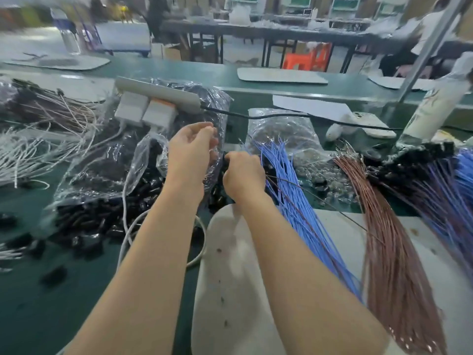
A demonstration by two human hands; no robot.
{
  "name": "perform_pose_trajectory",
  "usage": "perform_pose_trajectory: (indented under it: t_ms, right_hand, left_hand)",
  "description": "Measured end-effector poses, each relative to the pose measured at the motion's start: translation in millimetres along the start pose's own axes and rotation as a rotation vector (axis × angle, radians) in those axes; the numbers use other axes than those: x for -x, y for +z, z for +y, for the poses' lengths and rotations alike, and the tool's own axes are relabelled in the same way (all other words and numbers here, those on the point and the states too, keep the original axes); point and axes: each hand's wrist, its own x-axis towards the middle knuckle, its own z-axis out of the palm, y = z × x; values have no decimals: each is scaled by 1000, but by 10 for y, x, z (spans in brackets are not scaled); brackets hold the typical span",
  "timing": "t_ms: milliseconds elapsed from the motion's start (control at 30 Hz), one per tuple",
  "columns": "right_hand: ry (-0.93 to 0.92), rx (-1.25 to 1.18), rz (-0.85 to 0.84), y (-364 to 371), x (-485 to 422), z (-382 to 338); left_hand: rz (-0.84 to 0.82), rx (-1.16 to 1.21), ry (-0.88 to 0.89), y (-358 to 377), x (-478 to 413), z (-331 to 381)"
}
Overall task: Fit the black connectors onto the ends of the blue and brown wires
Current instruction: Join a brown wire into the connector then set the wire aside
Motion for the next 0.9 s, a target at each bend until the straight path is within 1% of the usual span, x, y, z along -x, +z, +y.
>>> perform_pose_trajectory:
  t_ms: [100, 200, 300, 400, 467, 500, 567, 633, 700, 733, 767, 833, 900]
  right_hand:
    - [24, 75, -59, 83, -63, -32]
    - [55, 78, -16, 130, -100, -32]
    - [91, 78, -20, 121, -125, 0]
    - [58, 54, -32, 90, -96, 29]
    - [34, -45, 54, 8, -25, 62]
    - [42, -151, 103, -79, 9, 96]
    - [87, -442, 147, -307, 76, 230]
    - [119, -677, 134, -560, 174, 423]
    - [138, -880, 98, -715, 317, 608]
    - [147, -943, 79, -746, 396, 687]
    - [152, -966, 68, -750, 467, 759]
    - [164, -945, 58, -717, 565, 886]
    - [163, -769, 98, -659, 617, 1000]
  left_hand:
    - [2, -10, -11, 18, -41, -42]
    - [8, 20, -37, 102, -47, -120]
    - [33, 62, -60, 241, 4, -175]
    - [54, 78, -54, 362, 58, -209]
    - [77, 33, 5, 382, 90, -214]
    - [90, 0, 43, 376, 94, -220]
    - [94, -61, 71, 344, 101, -261]
    - [0, -126, 23, 348, 144, -318]
    - [-173, -139, -55, 414, 238, -389]
    - [-242, -136, -83, 466, 301, -429]
    - [-279, -139, -96, 515, 347, -480]
    - [-268, -126, -116, 594, 419, -585]
    - [-203, -30, -148, 627, 471, -666]
